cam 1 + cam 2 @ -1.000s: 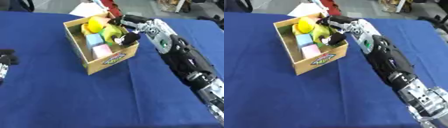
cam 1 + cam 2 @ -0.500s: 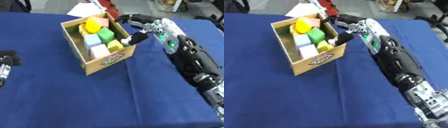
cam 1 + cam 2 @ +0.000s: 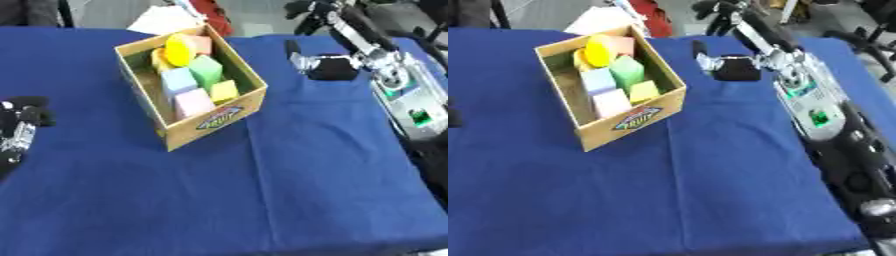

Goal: Pick up objects on the table and place them in the box.

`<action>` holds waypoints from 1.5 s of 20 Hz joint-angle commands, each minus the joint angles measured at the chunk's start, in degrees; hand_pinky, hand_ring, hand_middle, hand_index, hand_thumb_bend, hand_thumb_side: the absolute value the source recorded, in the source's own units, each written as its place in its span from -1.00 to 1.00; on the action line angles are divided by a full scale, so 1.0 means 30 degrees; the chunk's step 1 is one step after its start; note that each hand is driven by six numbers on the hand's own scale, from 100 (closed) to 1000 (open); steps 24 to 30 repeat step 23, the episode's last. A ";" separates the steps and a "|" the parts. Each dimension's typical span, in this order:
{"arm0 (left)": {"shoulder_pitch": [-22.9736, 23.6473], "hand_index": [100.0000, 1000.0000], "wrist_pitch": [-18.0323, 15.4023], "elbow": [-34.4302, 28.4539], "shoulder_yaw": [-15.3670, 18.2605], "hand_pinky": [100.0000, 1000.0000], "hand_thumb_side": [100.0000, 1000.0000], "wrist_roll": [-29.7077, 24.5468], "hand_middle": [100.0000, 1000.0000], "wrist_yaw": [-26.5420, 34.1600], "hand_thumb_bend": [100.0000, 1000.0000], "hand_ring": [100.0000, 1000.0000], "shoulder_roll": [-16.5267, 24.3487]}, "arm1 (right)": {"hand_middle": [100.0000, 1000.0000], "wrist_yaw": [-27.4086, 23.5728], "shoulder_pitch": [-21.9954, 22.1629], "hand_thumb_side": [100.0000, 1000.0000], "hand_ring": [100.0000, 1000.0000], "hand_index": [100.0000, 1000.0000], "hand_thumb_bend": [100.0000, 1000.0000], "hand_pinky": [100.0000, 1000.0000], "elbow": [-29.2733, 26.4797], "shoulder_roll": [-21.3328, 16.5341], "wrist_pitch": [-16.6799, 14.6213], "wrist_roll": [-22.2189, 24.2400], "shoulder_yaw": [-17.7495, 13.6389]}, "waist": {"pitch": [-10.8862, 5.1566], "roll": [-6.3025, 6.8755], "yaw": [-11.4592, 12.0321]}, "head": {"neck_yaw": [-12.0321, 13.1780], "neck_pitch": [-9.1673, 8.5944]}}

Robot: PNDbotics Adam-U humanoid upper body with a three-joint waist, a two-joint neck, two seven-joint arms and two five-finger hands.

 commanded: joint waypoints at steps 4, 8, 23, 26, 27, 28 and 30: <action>0.0015 0.48 -0.0058 -0.0223 0.0158 0.43 0.34 0.0298 0.13 0.0033 -1.00 0.21 0.0055 | 0.29 -0.3391 0.2545 -0.34 0.07 0.64 -1.00 0.08 -0.1704 0.1267 0.0710 -0.4167 -0.1231 | -0.0270 -0.0102 -0.0375 | 0.0692 0.0093; 0.0098 0.48 -0.0158 -0.0187 0.0112 0.44 0.37 0.0457 0.15 0.0195 -1.00 0.23 -0.0072 | 0.29 -0.4573 0.3903 -0.29 0.07 0.65 -1.00 0.06 -0.1690 0.2187 0.0270 -0.5280 -0.1423 | -0.0220 -0.0043 -0.0488 | 0.1008 0.0171; 0.0203 0.44 -0.0409 -0.0066 -0.0083 0.43 0.43 0.1587 0.16 0.0940 -1.00 0.23 -0.0361 | 0.28 -0.5478 0.5827 -0.21 0.08 0.66 -1.00 0.06 -0.1215 0.4633 -0.0764 -0.5994 -0.2107 | 0.0071 0.0073 -0.0577 | 0.1560 0.0153; 0.0203 0.44 -0.0409 -0.0066 -0.0083 0.43 0.43 0.1587 0.16 0.0940 -1.00 0.23 -0.0361 | 0.28 -0.5478 0.5827 -0.21 0.08 0.66 -1.00 0.06 -0.1215 0.4633 -0.0764 -0.5994 -0.2107 | 0.0071 0.0073 -0.0577 | 0.1560 0.0153; 0.0203 0.44 -0.0409 -0.0066 -0.0083 0.43 0.43 0.1587 0.16 0.0940 -1.00 0.23 -0.0361 | 0.28 -0.5478 0.5827 -0.21 0.08 0.66 -1.00 0.06 -0.1215 0.4633 -0.0764 -0.5994 -0.2107 | 0.0071 0.0073 -0.0577 | 0.1560 0.0153; 0.0203 0.44 -0.0409 -0.0066 -0.0083 0.43 0.43 0.1587 0.16 0.0940 -1.00 0.23 -0.0361 | 0.28 -0.5478 0.5827 -0.21 0.08 0.66 -1.00 0.06 -0.1215 0.4633 -0.0764 -0.5994 -0.2107 | 0.0071 0.0073 -0.0577 | 0.1560 0.0153; 0.0203 0.44 -0.0409 -0.0066 -0.0083 0.43 0.43 0.1587 0.16 0.0940 -1.00 0.23 -0.0361 | 0.28 -0.5478 0.5827 -0.21 0.08 0.66 -1.00 0.06 -0.1215 0.4633 -0.0764 -0.5994 -0.2107 | 0.0071 0.0073 -0.0577 | 0.1560 0.0153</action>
